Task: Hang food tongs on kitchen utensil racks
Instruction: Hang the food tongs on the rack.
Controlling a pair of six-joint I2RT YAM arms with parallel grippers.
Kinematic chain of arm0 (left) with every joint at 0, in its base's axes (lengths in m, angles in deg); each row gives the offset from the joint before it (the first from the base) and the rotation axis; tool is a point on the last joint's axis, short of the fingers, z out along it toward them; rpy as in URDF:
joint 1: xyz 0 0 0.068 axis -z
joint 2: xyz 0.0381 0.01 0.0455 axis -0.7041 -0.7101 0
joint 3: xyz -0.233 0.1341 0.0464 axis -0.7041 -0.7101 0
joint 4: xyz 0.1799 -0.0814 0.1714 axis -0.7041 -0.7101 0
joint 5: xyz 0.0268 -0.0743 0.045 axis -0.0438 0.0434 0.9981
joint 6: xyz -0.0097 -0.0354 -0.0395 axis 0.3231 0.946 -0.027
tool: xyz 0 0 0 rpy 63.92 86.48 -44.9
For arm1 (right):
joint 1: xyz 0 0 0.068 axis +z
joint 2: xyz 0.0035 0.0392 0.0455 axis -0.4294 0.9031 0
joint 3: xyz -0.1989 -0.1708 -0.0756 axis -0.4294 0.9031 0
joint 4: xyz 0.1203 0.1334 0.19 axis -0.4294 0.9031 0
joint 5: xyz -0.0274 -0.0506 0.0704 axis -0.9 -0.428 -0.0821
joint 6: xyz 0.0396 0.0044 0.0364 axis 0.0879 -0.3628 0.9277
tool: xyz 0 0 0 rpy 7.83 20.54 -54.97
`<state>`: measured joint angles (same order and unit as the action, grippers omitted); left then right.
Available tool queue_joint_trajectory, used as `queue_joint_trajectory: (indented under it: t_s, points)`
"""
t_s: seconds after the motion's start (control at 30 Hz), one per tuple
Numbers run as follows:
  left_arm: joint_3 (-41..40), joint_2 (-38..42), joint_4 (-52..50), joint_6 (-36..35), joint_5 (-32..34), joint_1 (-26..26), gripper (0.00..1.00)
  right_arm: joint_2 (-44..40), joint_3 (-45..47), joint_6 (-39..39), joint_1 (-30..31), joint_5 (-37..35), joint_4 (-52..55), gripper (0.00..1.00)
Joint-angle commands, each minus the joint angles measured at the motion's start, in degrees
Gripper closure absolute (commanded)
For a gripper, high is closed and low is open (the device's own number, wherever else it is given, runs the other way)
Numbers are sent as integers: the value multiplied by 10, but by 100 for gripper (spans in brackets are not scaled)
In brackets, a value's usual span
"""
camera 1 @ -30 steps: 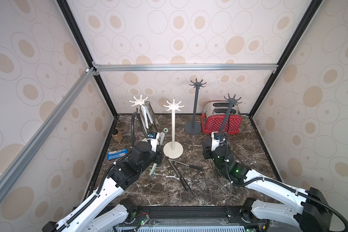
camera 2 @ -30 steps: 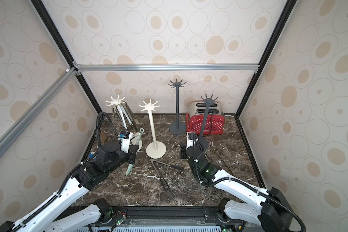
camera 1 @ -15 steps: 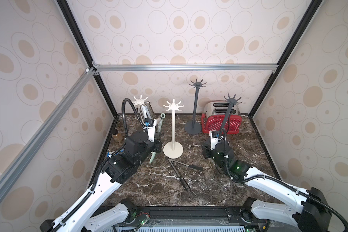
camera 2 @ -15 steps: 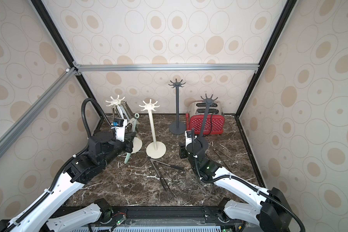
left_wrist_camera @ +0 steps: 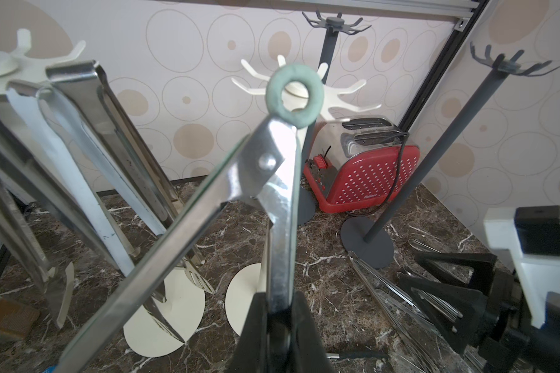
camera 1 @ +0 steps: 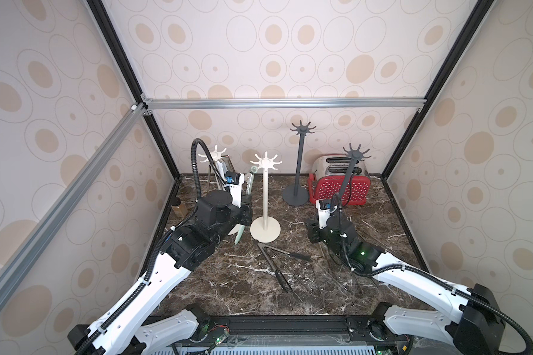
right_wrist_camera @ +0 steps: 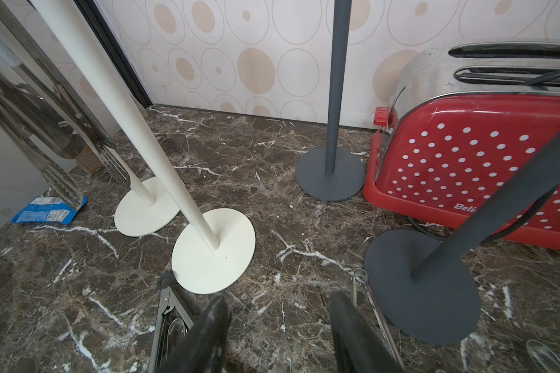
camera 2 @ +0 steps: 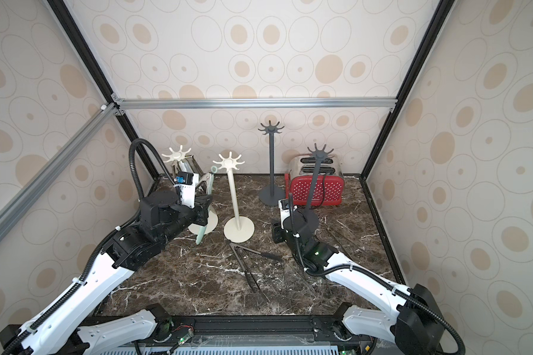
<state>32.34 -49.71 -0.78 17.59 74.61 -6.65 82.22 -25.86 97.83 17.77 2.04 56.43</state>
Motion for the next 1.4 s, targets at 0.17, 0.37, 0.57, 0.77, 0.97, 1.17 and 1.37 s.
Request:
queue_joint_trajectory:
  t_s: [0.17, 0.37, 0.57, 0.77, 0.97, 1.17, 1.37]
  points:
    - [27, -2, 2, 11, 10, 4, 100, 7, -20, -7, -8, 10, 14, 47]
    - [25, -2, 4, 10, 12, 3, 100, 8, -21, -6, -9, 11, 15, 48]
    - [25, -5, 7, 15, 7, 2, 100, 9, -22, -7, -10, 13, 18, 48]
    - [27, -9, 10, 26, -7, -8, 100, 8, -22, -7, -10, 15, 19, 49]
    - [20, -10, 24, 48, -47, -33, 100, 7, -23, -7, -11, 16, 21, 49]
    - [13, -10, 35, 56, -64, -45, 100, 7, -23, -7, -11, 16, 22, 49]
    - [12, -12, 39, 58, -78, -49, 100, 9, -22, -7, -12, 18, 22, 49]
